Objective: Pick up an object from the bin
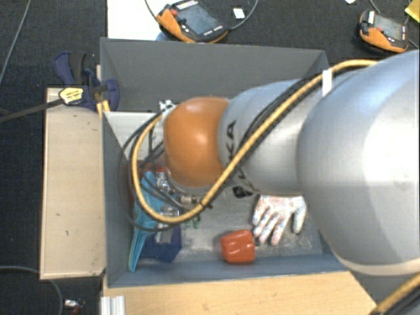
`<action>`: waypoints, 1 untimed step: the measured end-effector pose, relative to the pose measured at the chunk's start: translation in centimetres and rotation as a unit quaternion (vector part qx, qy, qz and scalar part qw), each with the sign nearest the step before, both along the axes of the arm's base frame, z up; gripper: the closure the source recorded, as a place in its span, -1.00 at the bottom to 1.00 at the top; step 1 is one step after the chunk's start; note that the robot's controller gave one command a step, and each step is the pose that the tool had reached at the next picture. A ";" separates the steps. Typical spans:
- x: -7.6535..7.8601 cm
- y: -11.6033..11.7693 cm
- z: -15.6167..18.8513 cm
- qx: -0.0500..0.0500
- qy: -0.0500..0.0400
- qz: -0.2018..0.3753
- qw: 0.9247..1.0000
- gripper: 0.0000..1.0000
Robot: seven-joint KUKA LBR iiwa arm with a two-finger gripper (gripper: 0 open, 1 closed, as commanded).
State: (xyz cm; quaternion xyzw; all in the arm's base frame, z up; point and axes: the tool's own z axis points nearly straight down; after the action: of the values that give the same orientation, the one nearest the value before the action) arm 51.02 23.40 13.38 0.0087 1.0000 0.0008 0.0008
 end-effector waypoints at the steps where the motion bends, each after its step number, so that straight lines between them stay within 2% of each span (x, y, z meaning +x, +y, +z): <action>1: 0.0 0.0 0.0 0.000 0.000 0.000 1.000 -1.00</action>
Offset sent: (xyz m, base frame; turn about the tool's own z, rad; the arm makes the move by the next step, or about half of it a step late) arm 0.0235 -0.0050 -0.0308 0.0435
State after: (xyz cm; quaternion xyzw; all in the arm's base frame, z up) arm 51.02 23.40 13.38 0.0088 1.0000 0.0008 0.0008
